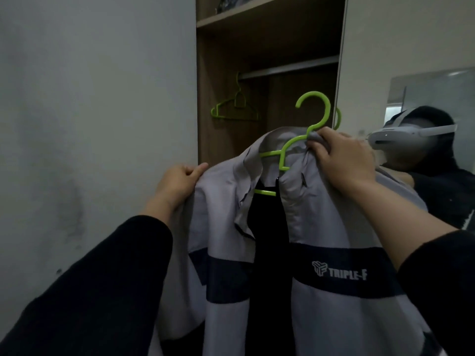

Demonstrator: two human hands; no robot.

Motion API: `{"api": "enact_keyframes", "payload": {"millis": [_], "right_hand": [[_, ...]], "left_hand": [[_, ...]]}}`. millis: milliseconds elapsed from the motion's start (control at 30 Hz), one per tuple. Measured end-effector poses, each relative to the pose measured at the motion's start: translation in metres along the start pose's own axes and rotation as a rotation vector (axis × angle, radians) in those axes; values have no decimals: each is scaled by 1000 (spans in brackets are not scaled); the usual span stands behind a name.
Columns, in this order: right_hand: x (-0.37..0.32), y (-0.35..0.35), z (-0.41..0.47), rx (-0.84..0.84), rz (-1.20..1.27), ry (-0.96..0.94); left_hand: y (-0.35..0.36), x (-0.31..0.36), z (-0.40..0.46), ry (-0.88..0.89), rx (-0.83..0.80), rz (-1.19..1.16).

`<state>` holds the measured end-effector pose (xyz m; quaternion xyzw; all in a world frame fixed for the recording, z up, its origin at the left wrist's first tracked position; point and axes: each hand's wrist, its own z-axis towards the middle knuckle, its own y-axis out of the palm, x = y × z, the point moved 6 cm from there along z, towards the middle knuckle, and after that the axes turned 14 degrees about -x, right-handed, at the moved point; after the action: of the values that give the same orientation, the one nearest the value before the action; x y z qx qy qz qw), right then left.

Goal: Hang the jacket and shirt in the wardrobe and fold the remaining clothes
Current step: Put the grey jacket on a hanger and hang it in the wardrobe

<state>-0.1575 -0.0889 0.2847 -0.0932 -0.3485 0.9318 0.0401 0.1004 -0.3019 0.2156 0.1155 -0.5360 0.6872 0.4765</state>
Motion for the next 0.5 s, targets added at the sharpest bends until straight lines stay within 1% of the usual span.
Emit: {"api": "enact_keyframes", "payload": {"millis": [67,100,167,200,233,267,500], "right_hand": [[-3,3,-3,-15,21,57],[-5,4,-5,-22,34,80],[-9,3,-7,-25,59,105],[-11,2,-5,-23,70,107],[-14,0,-4,-17,73,106],[-17,-1,-2,-10,66,104],[-19,-7,0,-21,-41,48]], "left_hand": [[-6,15,-11,28,182,216],[-8,26,-18,79,275,275],[-6,51,-33,296,393,337],[0,61,-39,406,409,380],[6,68,-43,473,400,416],[11,72,-45,497,375,427],[31,84,-25,442,159,343]]}}
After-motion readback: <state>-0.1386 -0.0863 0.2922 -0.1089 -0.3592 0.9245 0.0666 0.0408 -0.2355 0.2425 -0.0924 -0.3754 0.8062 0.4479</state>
